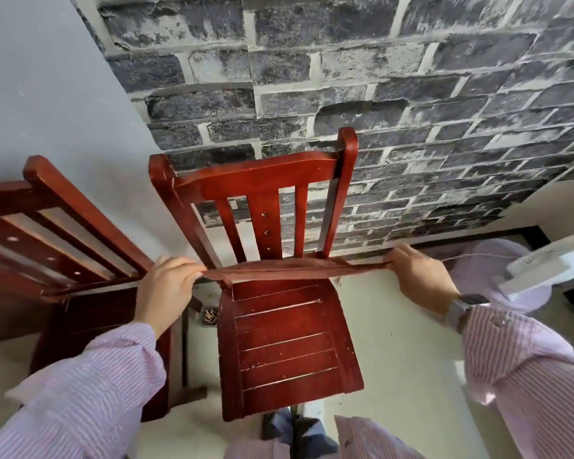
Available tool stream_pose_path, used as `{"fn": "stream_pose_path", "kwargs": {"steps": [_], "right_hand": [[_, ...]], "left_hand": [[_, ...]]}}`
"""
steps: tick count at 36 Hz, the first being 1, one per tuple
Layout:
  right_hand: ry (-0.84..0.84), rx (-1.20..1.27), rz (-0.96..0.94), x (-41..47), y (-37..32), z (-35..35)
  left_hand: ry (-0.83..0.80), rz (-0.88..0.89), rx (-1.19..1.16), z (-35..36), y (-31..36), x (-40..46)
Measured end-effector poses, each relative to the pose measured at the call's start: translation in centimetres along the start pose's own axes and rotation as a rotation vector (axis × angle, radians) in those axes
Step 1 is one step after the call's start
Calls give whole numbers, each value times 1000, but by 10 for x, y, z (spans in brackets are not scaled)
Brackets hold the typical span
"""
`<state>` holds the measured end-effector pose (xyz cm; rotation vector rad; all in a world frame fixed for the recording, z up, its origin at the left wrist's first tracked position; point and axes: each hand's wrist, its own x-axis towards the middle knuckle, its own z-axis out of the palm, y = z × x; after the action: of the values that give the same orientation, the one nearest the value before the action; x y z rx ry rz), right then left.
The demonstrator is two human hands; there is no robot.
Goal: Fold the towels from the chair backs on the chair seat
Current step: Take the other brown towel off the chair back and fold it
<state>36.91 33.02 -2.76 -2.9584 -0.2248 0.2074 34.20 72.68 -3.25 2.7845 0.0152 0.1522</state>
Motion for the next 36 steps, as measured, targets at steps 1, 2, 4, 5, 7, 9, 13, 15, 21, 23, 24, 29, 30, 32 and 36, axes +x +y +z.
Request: {"fn": "stream_pose_path", "kwargs": {"steps": [1, 2, 4, 5, 7, 9, 13, 15, 21, 23, 24, 29, 30, 32, 36], "right_hand": [[62, 42, 30, 4, -1, 1], [121, 75, 57, 9, -4, 0], [146, 87, 75, 19, -9, 0], [129, 88, 72, 23, -10, 0], [105, 92, 58, 28, -10, -2], [108, 100, 40, 30, -8, -2], [104, 117, 33, 31, -10, -1], [109, 137, 39, 31, -12, -2], [207, 161, 29, 29, -17, -7], [263, 177, 18, 26, -17, -7], [278, 186, 6, 23, -17, -5], [238, 189, -60, 7, -14, 13], [229, 192, -58, 3, -14, 18], [217, 199, -63, -6, -13, 31], [133, 190, -87, -28, -6, 71]], "left_hand": [[23, -24, -13, 2, -1, 0], [58, -53, -30, 2, 1, 2], [96, -97, -43, 1, 7, 7], [92, -109, -39, 1, 9, 9], [90, -126, -41, 0, 8, 12], [93, -132, -43, -1, 6, 13], [102, -144, -40, 0, 4, 15], [108, -149, -53, 0, 4, 16], [183, -124, -77, -6, -2, 16], [212, -92, -86, -8, -5, 12], [216, -72, -87, -9, -7, 9], [177, 5, -76, 4, -22, -9], [169, 3, -79, 9, -24, -14], [143, -4, -79, 20, -29, -25], [41, -31, -57, 48, -38, -57]]}}
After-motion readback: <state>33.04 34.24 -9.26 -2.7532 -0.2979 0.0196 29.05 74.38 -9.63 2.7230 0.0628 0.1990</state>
